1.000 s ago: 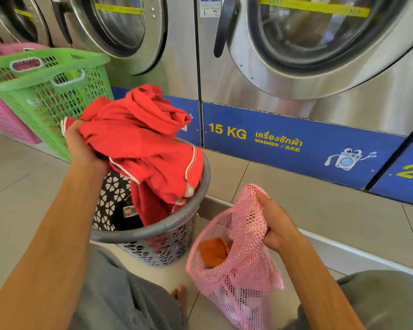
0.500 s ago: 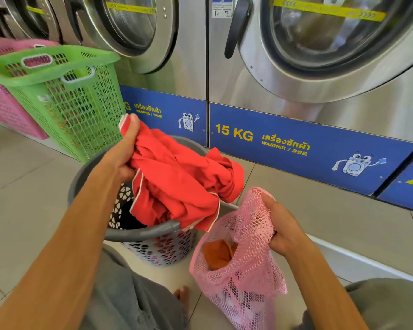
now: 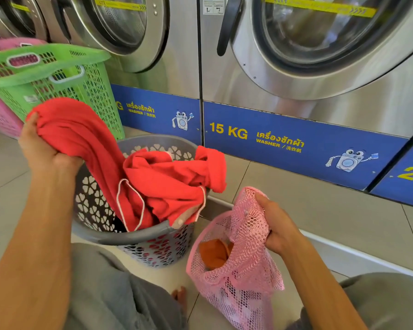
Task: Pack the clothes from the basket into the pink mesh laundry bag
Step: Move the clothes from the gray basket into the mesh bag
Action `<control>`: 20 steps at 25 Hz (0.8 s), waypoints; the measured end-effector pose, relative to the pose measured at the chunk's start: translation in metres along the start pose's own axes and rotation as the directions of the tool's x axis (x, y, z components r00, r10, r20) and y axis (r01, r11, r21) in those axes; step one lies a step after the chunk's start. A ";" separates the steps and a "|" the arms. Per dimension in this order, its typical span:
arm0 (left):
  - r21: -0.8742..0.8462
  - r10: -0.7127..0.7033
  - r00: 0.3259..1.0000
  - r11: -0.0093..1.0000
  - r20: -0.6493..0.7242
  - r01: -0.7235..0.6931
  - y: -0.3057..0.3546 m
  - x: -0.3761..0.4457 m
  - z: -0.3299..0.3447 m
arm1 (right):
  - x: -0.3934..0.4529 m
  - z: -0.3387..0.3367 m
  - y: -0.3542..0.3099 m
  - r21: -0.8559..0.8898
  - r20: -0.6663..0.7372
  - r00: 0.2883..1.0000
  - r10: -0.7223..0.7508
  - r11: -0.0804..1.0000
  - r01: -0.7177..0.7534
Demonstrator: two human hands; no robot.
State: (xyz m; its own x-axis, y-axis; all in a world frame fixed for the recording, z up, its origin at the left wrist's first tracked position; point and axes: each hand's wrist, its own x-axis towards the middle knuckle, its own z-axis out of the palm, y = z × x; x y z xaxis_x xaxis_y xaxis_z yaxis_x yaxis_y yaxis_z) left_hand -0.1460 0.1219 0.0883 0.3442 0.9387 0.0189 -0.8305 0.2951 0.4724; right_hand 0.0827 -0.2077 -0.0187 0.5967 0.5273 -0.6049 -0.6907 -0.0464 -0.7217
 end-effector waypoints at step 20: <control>0.684 -0.192 0.978 -0.725 -0.085 -0.083 -0.136 0.007 -0.075 | -0.001 0.001 0.004 0.013 0.036 0.999 -0.002 1.000 0.002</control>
State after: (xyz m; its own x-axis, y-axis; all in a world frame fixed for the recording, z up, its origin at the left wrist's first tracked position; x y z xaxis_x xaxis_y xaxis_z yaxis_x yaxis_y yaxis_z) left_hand -0.0636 0.1017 -0.0414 0.4589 0.8763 -0.1470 0.8728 -0.4136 0.2589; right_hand 0.0791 -0.2071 -0.0206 0.5833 0.5573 -0.5909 -0.6948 -0.0345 -0.7184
